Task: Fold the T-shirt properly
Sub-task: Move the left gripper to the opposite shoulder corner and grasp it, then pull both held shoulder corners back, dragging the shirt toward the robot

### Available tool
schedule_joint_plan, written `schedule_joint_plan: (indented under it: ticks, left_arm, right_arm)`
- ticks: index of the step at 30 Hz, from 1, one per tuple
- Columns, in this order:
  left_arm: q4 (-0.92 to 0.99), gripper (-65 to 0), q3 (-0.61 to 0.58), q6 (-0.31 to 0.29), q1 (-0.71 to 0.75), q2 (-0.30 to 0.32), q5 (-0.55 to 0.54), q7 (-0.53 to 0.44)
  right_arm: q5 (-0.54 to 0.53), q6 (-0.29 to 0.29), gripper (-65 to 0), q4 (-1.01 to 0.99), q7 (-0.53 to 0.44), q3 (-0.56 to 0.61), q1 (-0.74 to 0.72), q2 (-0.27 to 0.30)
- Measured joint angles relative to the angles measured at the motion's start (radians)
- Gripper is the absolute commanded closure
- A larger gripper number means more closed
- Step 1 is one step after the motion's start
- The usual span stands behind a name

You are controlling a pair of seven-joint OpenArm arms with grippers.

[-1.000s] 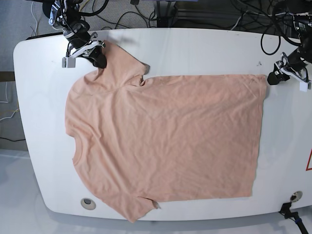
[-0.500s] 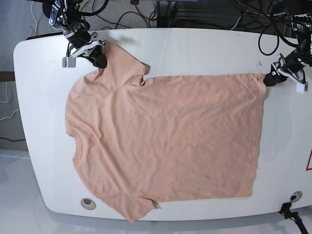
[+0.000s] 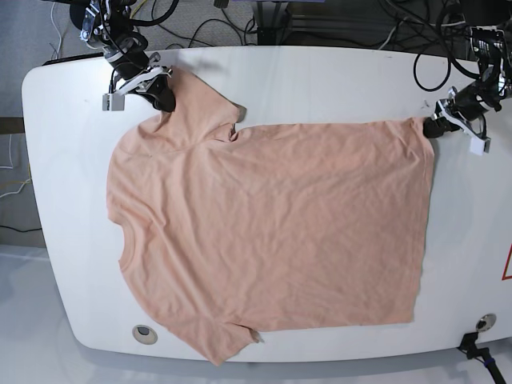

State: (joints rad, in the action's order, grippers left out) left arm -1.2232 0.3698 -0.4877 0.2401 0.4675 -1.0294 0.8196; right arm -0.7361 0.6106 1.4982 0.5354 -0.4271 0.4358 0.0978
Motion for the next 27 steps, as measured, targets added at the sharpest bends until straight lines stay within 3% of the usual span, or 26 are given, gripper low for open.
schedule_joint_plan:
  ticks: [13,20,27]
  left_arm:
    - [-0.011,0.0,-0.004,-0.027,0.042,0.035,-0.015,-0.001]
    - [-0.087,0.0,0.003,-0.029,0.132,0.05,-0.006,0.0]
    - [-0.153,0.0,0.115,-0.026,0.258,0.046,0.02,0.008]
  right_arm:
    - [-0.032,0.025,0.0,0.059,0.058,-0.014,0.1,0.003]
    - [-0.023,0.016,0.0,0.181,0.142,-0.129,0.233,0.008]
    - [-0.026,0.015,0.0,0.247,0.166,-0.266,0.333,0.013]
